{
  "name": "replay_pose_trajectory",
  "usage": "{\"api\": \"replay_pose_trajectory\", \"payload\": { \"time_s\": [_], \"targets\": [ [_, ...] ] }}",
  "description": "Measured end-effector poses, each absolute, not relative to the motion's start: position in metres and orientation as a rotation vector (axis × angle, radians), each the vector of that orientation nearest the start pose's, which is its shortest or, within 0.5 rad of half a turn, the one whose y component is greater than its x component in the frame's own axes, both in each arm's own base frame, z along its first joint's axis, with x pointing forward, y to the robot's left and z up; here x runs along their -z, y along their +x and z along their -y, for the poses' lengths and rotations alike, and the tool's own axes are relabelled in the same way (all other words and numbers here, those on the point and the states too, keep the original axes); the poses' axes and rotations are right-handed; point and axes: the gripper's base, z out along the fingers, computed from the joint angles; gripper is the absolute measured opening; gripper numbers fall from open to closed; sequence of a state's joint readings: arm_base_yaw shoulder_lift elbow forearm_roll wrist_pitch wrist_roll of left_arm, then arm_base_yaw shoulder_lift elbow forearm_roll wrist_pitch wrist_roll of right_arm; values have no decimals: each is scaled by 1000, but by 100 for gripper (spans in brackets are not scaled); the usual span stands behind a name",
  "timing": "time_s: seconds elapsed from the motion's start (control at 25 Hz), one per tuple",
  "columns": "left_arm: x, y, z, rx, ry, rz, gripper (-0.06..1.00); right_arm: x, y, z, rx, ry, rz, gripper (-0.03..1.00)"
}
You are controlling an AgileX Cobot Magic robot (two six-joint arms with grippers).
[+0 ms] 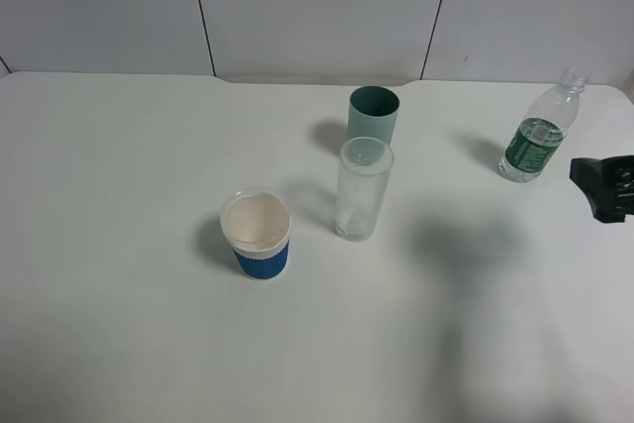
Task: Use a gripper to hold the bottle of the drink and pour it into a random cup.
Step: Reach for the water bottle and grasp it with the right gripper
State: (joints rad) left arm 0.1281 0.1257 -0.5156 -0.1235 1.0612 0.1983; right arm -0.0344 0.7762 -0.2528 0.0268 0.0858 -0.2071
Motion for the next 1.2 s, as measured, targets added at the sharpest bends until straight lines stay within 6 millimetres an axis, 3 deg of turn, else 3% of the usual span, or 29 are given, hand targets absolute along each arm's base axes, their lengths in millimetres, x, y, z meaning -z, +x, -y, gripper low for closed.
{"api": "replay_pose_trajectory", "payload": {
  "time_s": [0.24, 0.52, 0.76, 1.2],
  "targets": [
    [-282, 14, 8, -39, 73, -2147, 99, -192, 165, 7, 154, -213, -2186, 99],
    [-282, 14, 8, -39, 73, -2147, 99, -180, 183, 5, 177, -295, -2134, 99],
    [-282, 14, 8, -39, 73, -2147, 99, -167, 183, 8, 212, -322, -2040, 99],
    [-282, 14, 8, -39, 73, -2147, 99, -151, 193, 30, 255, -165, -1956, 99]
  ]
}}
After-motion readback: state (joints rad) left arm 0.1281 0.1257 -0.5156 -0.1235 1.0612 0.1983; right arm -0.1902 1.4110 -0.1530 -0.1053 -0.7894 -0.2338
